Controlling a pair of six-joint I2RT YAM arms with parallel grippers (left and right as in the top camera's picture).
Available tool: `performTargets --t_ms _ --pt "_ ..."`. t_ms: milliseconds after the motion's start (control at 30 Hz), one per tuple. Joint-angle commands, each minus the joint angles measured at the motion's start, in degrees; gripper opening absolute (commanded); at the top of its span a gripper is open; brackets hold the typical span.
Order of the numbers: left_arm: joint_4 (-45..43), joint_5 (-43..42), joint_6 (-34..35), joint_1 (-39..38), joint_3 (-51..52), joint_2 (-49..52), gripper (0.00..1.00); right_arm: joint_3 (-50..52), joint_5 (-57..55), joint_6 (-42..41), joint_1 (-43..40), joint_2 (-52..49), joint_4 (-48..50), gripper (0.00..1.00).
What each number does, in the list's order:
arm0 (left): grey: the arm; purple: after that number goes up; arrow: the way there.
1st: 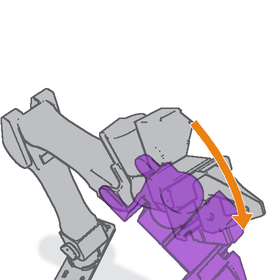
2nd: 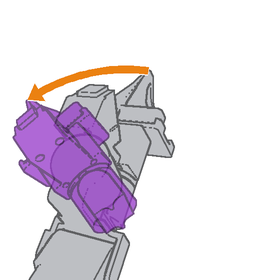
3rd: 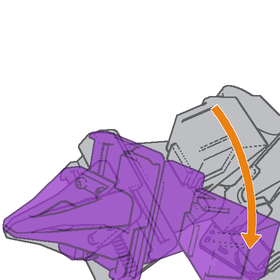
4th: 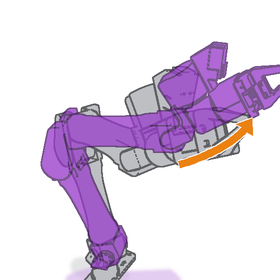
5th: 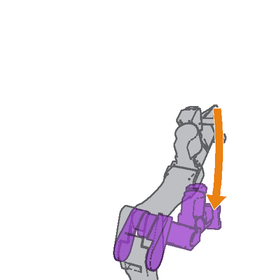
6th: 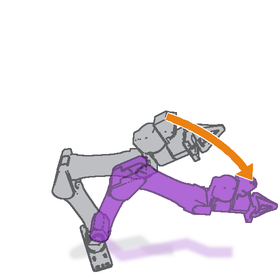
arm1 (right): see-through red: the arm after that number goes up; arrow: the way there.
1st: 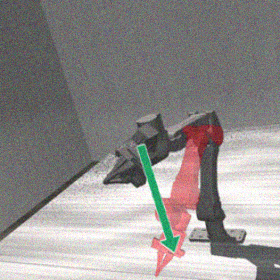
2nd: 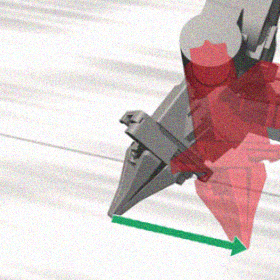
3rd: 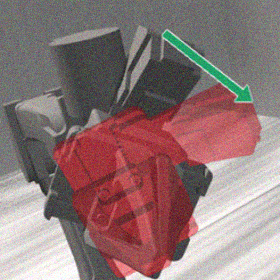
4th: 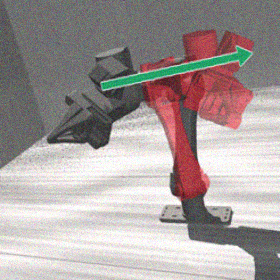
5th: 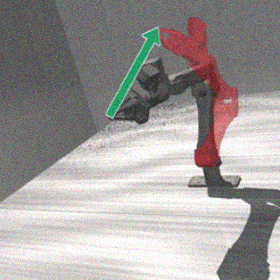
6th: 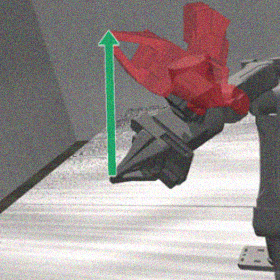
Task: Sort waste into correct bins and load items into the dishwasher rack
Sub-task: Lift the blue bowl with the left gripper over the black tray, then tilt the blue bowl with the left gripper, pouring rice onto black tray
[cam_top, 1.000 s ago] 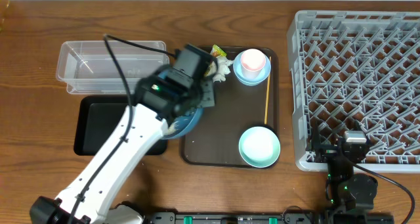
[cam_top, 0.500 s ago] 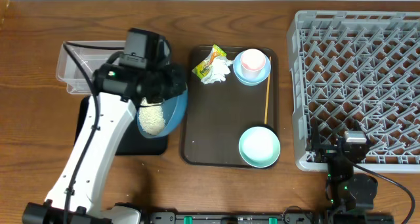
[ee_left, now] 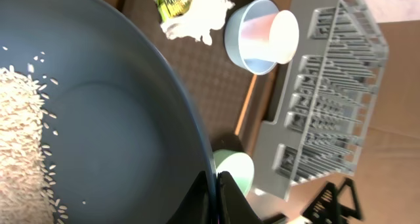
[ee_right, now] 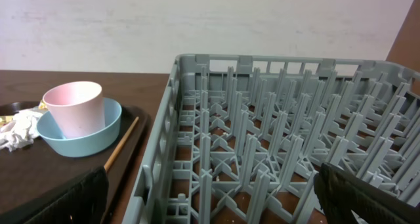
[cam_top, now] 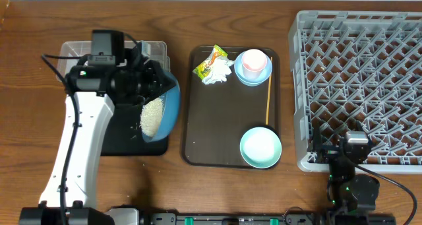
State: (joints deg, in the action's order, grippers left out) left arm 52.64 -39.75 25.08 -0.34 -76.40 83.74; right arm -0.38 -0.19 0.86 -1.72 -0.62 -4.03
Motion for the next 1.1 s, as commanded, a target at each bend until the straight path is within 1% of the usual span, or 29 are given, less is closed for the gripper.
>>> performTargets --t_ms 0,133,233,300,433,600,733,900,1067 --pt "1.60 -4.85 -2.38 2.47 0.07 -0.87 0.06 0.07 -0.20 0.50 -0.57 0.24 -0.26 0.99" --pt "3.78 -5.22 -3.30 5.03 0.07 -0.87 0.06 0.07 -0.22 0.50 -0.57 0.24 -0.26 0.99" --pt "4.13 -12.09 -6.78 7.26 0.09 -0.87 0.06 0.07 -0.20 0.50 -0.57 0.24 -0.26 0.99" --pt "4.11 -15.58 -7.50 8.92 0.09 -0.87 0.06 0.07 -0.20 0.50 -0.57 0.24 -0.26 0.99" --pt "4.85 -16.83 -7.54 12.13 0.13 -0.87 0.06 0.07 -0.20 0.50 -0.57 0.24 -0.26 0.99" --pt "8.00 -19.96 -12.85 15.80 0.24 -0.85 0.06 0.07 -0.20 0.50 -0.57 0.24 -0.26 0.99" --pt "8.48 -24.02 -15.17 18.47 0.90 -0.87 0.06 0.07 -0.20 0.52 -0.57 0.24 -0.26 0.99" --pt "8.33 -35.89 -18.47 23.12 4.81 -0.79 0.06 0.07 -0.20 0.50 -0.57 0.24 -0.26 0.99" --pt "8.15 -36.87 -20.61 28.26 9.35 -0.70 0.06 0.07 -0.20 0.50 -0.57 0.24 -0.26 0.99"
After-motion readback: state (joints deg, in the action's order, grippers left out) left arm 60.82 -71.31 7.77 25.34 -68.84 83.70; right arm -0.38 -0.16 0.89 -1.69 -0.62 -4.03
